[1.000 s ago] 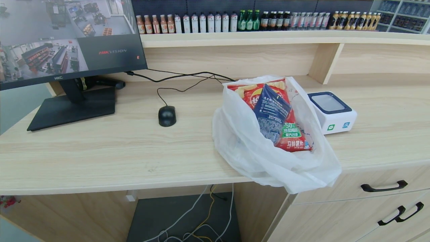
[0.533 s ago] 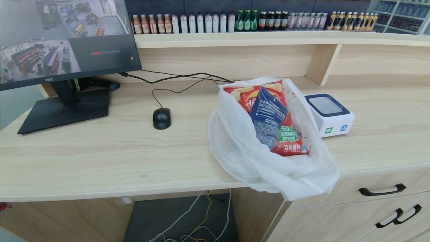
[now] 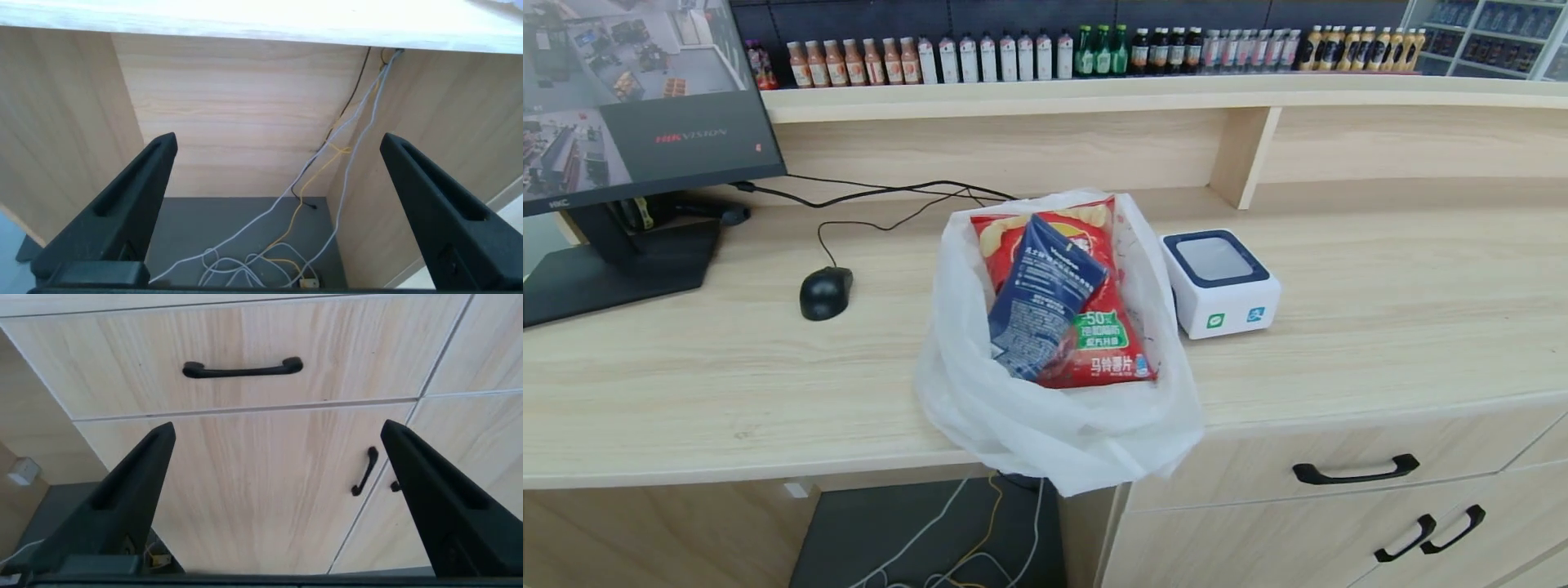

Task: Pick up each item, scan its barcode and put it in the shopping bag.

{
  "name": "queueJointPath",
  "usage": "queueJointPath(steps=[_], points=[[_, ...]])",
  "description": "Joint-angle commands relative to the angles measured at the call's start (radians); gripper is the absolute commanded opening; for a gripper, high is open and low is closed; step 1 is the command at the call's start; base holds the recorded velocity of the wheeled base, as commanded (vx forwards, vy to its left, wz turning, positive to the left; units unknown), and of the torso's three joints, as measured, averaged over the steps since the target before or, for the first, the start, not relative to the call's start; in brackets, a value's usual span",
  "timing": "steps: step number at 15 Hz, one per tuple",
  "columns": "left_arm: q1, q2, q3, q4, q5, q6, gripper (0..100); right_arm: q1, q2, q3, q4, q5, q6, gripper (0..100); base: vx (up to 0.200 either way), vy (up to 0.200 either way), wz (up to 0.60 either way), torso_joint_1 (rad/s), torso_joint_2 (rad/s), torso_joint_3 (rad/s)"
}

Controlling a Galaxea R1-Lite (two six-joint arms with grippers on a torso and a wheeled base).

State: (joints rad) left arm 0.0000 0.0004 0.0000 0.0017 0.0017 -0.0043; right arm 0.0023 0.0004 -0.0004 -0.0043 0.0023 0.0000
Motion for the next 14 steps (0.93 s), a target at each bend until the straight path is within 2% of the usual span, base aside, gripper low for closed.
queueJointPath(steps=[1, 11, 14], points=[[0.0, 0.0, 0.0, 0.0, 0.0, 0.0, 100, 0.001, 0.001, 0.0, 0.0, 0.001, 0.0, 100, 0.0, -0.2, 0.0, 0.002, 0.0, 0.002], [0.0, 0.0, 0.0, 0.0, 0.0, 0.0, 100, 0.001, 0.001, -0.001, 0.0, 0.001, 0.002, 100, 0.0, -0.2, 0.0, 0.002, 0.0, 0.0], [0.0, 0.0, 0.0, 0.0, 0.0, 0.0, 100, 0.001, 0.001, -0.001, 0.0, 0.001, 0.0, 100, 0.0, 0.0, 0.0, 0.0, 0.0, 0.0]])
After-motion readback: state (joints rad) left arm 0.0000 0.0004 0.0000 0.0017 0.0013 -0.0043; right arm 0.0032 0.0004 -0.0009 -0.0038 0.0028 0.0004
